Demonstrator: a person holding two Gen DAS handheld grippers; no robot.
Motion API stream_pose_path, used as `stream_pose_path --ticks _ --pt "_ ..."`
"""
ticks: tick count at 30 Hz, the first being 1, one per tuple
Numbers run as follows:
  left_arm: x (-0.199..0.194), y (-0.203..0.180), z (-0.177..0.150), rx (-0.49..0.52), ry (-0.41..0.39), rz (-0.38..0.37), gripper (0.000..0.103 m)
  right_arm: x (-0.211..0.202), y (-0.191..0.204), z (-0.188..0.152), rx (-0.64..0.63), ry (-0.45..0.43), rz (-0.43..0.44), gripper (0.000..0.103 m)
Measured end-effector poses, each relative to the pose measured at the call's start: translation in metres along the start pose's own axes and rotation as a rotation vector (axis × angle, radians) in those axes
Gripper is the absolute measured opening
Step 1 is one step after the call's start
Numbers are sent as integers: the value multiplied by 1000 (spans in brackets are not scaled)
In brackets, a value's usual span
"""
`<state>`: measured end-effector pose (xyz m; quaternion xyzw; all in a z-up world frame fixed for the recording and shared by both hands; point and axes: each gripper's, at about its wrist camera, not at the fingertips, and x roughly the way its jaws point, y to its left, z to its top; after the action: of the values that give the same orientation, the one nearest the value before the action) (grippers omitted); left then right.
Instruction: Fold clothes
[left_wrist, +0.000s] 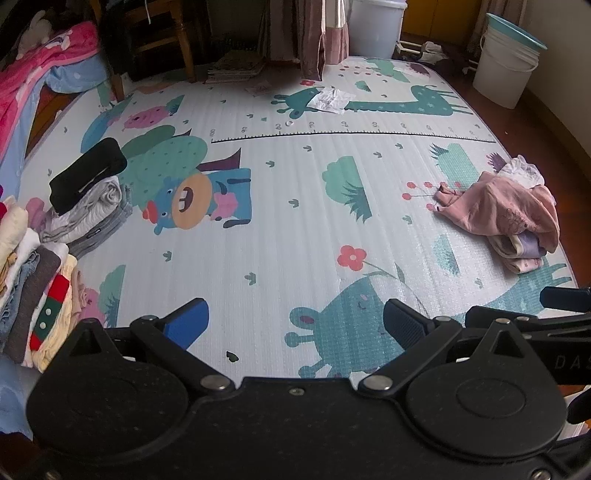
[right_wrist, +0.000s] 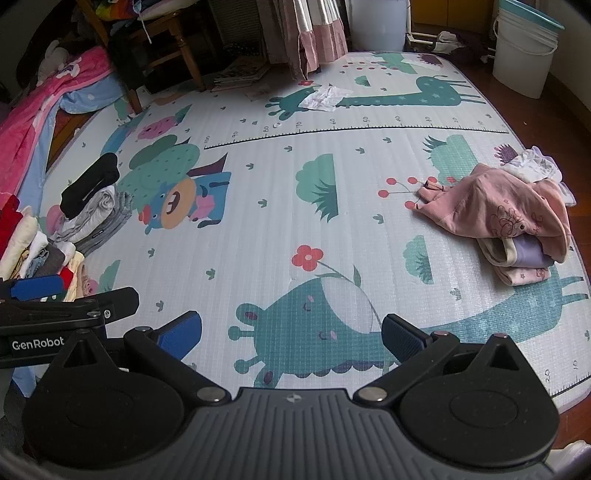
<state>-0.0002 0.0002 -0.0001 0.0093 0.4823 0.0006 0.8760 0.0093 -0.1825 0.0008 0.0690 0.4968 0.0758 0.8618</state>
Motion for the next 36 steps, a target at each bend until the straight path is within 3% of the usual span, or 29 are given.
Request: stream_pose_path --ticks 13,36 --pt "7 2 -5 -41 14 -24 102 2 0 0 3 2 2 103" --pt "12 -8 -3 -19 10 -3 102 0 5 1 -8 3 -1 103"
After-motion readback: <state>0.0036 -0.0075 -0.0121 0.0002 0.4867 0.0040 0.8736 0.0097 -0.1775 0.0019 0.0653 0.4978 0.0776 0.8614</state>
